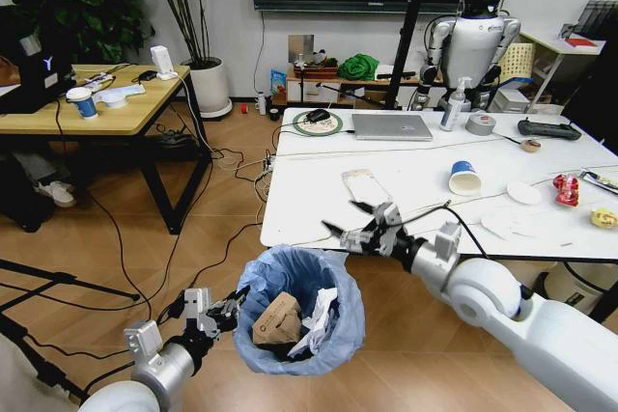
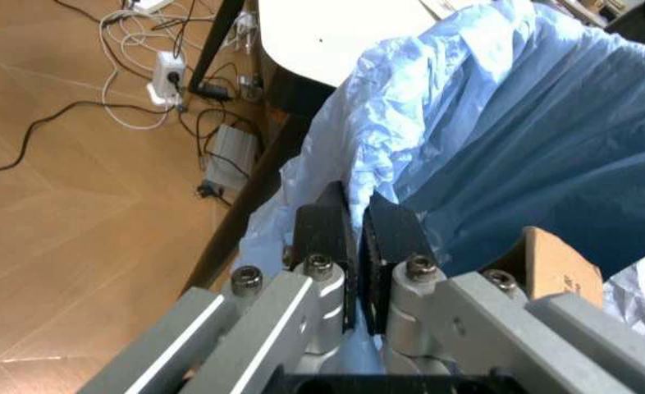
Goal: Pick up the trash bin and place the trash from the table into it.
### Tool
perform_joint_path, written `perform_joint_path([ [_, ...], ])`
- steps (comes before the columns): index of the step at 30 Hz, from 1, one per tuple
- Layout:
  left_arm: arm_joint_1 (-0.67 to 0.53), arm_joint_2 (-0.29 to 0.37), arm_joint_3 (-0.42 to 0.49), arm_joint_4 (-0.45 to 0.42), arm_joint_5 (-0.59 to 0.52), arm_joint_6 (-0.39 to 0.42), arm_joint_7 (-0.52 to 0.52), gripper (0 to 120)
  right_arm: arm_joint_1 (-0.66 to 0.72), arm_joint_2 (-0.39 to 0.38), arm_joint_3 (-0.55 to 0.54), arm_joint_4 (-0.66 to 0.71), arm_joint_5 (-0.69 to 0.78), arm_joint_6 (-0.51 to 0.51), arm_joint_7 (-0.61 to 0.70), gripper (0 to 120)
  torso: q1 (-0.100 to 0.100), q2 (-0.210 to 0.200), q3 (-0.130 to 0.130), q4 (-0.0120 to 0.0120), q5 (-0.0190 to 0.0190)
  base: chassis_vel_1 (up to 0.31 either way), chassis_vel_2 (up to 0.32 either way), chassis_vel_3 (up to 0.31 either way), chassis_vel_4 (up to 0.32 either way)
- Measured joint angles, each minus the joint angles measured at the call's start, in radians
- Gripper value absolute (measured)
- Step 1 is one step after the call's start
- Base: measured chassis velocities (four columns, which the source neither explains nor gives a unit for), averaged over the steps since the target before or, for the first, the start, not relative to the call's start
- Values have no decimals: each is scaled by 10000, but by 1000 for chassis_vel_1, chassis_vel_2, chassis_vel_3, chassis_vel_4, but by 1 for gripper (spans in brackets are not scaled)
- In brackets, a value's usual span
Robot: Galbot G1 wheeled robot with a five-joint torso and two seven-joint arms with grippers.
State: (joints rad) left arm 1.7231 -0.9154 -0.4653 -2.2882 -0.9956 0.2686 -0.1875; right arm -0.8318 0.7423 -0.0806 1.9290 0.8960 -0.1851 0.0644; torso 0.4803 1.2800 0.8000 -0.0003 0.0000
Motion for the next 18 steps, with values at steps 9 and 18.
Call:
perform_joint_path([
  [9, 223, -83, -143, -136, 127, 0, 8, 0, 692, 1609, 686, -1706, 1152, -855, 1170, 100, 0, 0, 0, 3, -1, 0, 0, 0, 0],
  [18, 334, -151, -203, -204, 186, -4, 36, 0, 1331, 2185, 1216, -3595, 1438, -1206, 1147, 100, 0, 0, 0, 2, 0, 0, 0, 0, 0],
])
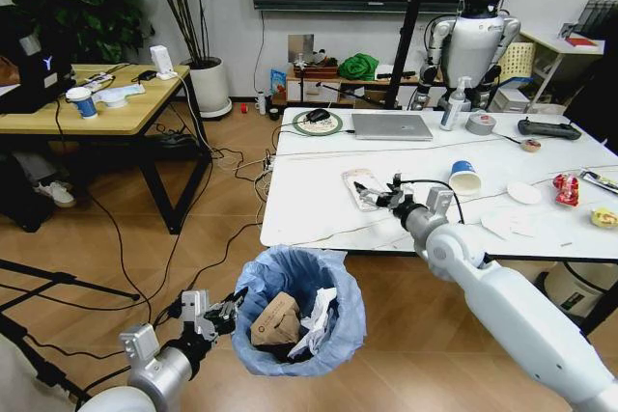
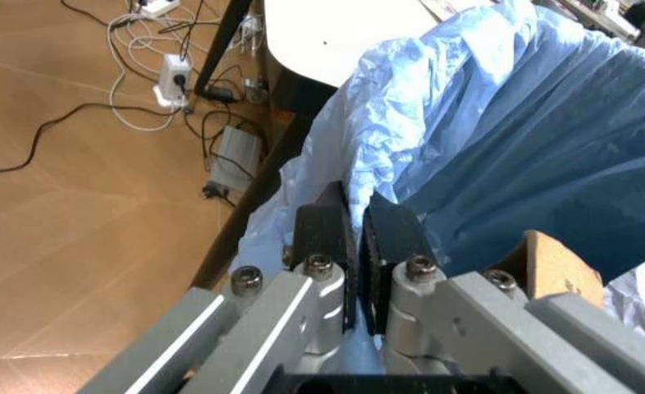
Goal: Pick up the trash bin and place the trash from the table into it.
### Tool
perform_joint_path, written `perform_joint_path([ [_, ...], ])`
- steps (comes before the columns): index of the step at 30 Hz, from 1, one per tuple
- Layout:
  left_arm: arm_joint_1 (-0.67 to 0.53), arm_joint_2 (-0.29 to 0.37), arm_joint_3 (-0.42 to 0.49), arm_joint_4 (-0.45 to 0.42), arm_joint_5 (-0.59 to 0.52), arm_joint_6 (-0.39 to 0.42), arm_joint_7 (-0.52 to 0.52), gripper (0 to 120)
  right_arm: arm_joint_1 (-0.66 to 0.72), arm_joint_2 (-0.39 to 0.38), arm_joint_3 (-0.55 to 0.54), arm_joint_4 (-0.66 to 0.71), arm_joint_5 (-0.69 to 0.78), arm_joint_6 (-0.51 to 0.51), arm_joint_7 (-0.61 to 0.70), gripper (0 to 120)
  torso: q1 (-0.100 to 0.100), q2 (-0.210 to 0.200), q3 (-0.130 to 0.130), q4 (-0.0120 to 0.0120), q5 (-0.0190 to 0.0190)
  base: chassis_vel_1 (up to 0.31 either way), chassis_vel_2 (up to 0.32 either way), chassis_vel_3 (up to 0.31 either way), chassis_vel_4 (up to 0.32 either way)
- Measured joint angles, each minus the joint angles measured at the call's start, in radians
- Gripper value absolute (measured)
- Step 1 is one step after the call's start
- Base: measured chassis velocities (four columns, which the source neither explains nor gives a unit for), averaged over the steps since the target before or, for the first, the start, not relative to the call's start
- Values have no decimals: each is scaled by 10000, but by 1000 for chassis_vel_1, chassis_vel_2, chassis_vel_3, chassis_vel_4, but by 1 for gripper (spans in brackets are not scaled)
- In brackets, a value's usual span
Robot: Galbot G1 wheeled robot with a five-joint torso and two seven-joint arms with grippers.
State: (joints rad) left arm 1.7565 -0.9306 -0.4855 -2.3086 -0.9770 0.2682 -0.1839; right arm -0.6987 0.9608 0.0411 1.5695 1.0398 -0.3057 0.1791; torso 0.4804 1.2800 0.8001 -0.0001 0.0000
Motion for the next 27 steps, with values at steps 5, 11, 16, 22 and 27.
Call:
perform_joint_path([
  [5, -6, 36, -7, -4, -12, -3, 2, 0, 44, -31, 60, -384, 418, -75, 5, 100, 0, 0, 0, -1, 1, 0, 0, 0, 0],
  [11, -89, 62, -8, 34, -48, -11, 3, 0, 7, 26, 100, -653, 785, -312, -13, 100, 0, 0, -1, -1, 0, 0, 0, 0, 0],
  [16, -110, 56, -8, 68, -59, -15, 3, 0, 76, 164, -25, -971, 876, -358, -140, 100, 0, 1, -1, -1, 0, 0, 0, 0, 0],
  [22, -101, 63, -18, 136, -66, -22, 3, 0, 264, 378, -186, -1341, 868, -357, -340, 100, 0, 2, -1, -1, -1, 0, 0, 0, 0],
  [27, -107, 67, -29, 169, -72, -29, 6, 0, 384, 548, -311, -1557, 853, -284, -450, 87, -1, 2, -1, 0, 0, 0, 0, 0, 0],
])
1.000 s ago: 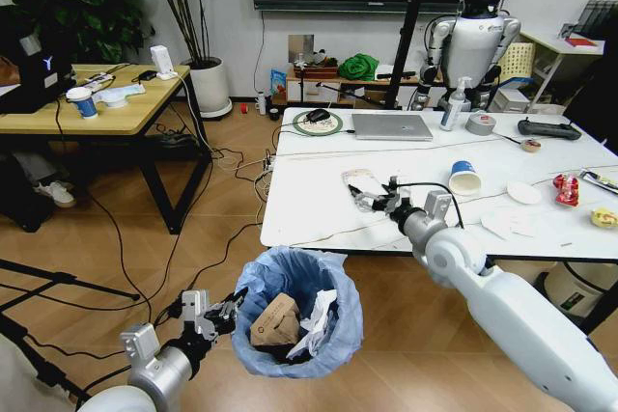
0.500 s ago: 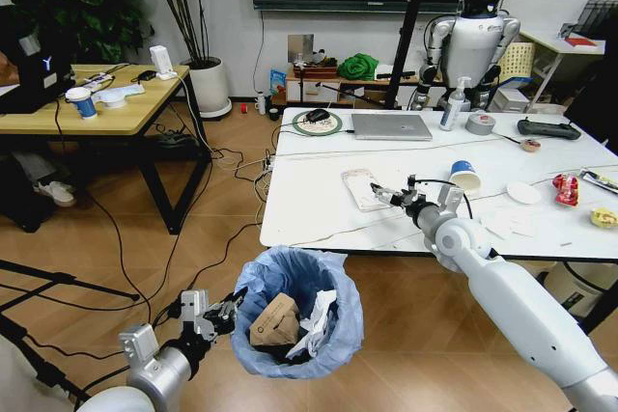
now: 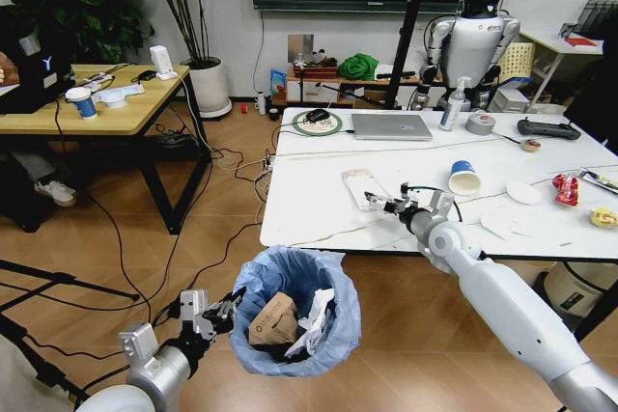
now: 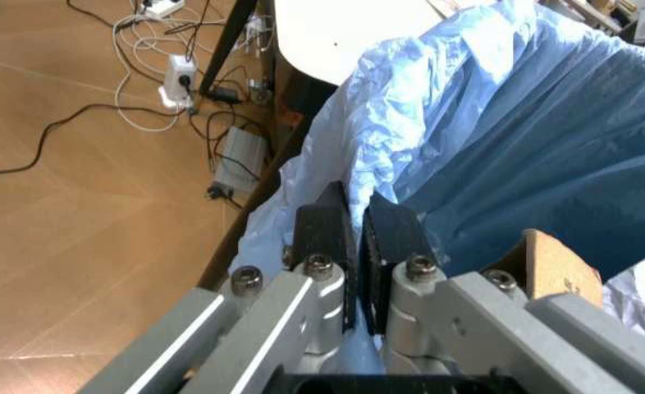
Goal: Pick up the trash bin and place the trash from the table into it.
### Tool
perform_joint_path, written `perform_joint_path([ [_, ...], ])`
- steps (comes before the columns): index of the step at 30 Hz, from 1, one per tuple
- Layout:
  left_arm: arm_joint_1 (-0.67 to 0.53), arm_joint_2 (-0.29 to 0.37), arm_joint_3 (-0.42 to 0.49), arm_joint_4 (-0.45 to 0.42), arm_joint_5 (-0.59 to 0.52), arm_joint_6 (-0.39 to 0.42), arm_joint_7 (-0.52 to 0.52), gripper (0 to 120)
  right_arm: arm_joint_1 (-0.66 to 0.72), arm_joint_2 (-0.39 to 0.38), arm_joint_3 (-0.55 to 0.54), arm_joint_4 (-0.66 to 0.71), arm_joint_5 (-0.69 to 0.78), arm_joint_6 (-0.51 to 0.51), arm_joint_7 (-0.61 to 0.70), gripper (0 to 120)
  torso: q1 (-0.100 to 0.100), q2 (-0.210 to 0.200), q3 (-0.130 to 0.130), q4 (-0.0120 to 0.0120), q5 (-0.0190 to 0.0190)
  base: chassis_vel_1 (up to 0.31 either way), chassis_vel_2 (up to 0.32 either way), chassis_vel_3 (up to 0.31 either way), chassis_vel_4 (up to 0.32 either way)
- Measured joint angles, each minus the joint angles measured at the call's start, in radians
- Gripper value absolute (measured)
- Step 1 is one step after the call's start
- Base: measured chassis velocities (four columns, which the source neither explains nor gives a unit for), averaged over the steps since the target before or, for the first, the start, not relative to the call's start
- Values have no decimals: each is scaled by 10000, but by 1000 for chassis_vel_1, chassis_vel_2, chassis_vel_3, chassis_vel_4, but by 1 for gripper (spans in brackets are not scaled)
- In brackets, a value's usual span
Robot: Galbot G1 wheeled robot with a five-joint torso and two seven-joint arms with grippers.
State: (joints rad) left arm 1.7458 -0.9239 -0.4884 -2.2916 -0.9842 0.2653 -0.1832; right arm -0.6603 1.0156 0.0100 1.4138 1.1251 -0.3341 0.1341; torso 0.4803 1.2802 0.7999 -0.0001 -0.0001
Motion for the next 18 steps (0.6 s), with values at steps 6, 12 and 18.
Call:
perform_joint_path([
  [6, 2, 8, -14, 42, 0, -10, 18, 0, 45, 84, -23, -209, -66, 115, -145, 67, 0, 0, 0, 0, 0, 0, 0, 0, 0],
  [12, -60, 11, -10, 86, -1, -15, 23, 0, 46, 77, -26, -233, -168, 158, -202, 45, 0, 0, 0, 0, 0, 0, 0, 0, 0],
  [18, -72, -20, 6, 127, 13, -18, 25, 0, 45, 26, -32, -228, -228, 172, -225, 23, 0, 0, 0, 0, 0, 0, 0, 0, 0],
])
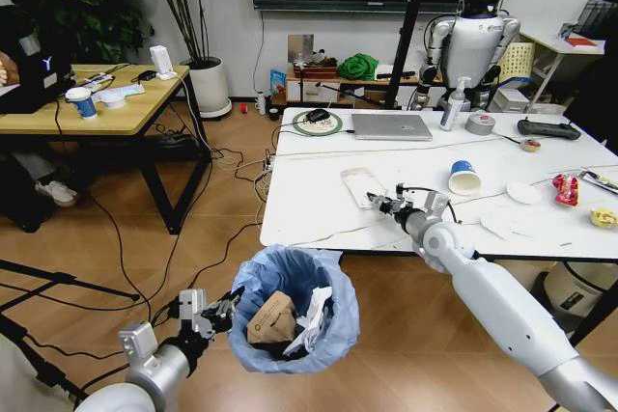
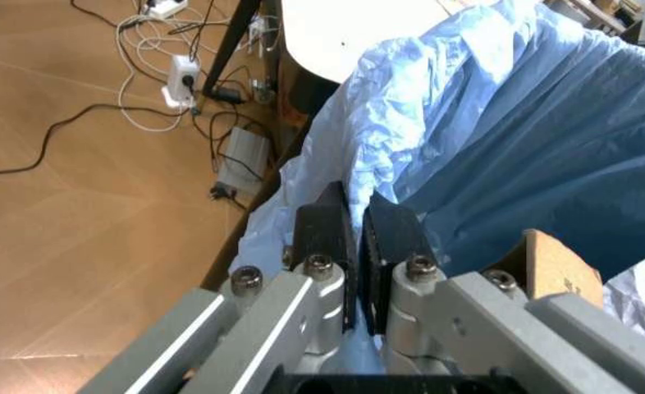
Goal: Pick up the trash bin and place the trash from the table into it.
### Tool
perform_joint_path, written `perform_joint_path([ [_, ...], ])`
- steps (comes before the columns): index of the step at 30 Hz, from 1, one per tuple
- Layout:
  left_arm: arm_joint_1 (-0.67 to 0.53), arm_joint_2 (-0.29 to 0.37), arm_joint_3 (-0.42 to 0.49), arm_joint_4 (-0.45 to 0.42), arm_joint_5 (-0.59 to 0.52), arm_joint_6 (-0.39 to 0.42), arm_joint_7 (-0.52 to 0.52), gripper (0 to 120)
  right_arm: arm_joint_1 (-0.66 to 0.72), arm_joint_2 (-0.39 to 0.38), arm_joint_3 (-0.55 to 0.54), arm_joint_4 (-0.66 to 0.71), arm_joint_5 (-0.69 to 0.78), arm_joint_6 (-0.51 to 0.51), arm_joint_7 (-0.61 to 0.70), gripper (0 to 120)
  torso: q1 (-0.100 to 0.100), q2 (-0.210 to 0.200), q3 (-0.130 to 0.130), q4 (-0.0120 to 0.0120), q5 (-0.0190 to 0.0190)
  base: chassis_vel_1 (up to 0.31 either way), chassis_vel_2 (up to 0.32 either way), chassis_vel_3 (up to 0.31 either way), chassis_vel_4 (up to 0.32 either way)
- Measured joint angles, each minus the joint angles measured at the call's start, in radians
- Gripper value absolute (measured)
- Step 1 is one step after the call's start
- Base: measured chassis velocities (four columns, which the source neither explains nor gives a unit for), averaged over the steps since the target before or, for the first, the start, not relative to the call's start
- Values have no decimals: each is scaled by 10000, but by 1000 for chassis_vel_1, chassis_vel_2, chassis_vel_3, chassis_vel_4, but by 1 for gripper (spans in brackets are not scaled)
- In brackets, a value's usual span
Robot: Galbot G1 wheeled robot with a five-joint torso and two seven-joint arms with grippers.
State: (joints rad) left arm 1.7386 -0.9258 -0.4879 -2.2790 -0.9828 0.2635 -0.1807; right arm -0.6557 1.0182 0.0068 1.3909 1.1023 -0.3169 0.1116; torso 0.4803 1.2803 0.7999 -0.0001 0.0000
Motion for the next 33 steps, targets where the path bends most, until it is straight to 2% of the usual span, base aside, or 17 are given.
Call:
perform_joint_path([
  [4, -16, -33, 3, 5, 12, -4, 1, 0, -4, -61, -45, 32, -113, 27, -76, 7, 0, 0, 0, 0, 1, 0, 0, 0, 0],
  [7, -18, -56, 10, 5, 18, -6, 1, 0, -4, -87, -49, 74, -131, 35, -95, 0, 0, 0, 0, 0, 0, 0, 0, 0, 0],
  [15, -6, -142, 40, 1, 97, -8, 1, 0, -105, -314, 100, 383, -153, 112, -241, 0, 0, 0, 0, 0, 2, 0, 0, 0, 0],
  [18, -13, -174, 90, 0, 119, -12, 1, 0, -250, -594, 171, 886, -153, 188, -457, 0, 0, 0, 0, 1, 1, 0, 0, 0, 0],
  [22, -5, -176, 164, -134, 137, -13, 0, 0, -578, -1208, 217, 2328, -58, 510, -955, 0, 0, 0, 0, 0, -1, 0, 0, 0, 0],
  [30, -91, -95, 189, -251, 58, -14, -38, 0, -968, -1984, 366, 4275, 306, 926, -1498, 0, -2, 0, 0, 0, 2, 0, 0, 0, 0],
  [33, -205, -119, 200, -185, 24, -14, -45, 0, -1301, -2690, 441, 5269, 615, 1320, -2058, 0, -2, 0, -1, -1, -2, 0, 0, 0, 0],
])
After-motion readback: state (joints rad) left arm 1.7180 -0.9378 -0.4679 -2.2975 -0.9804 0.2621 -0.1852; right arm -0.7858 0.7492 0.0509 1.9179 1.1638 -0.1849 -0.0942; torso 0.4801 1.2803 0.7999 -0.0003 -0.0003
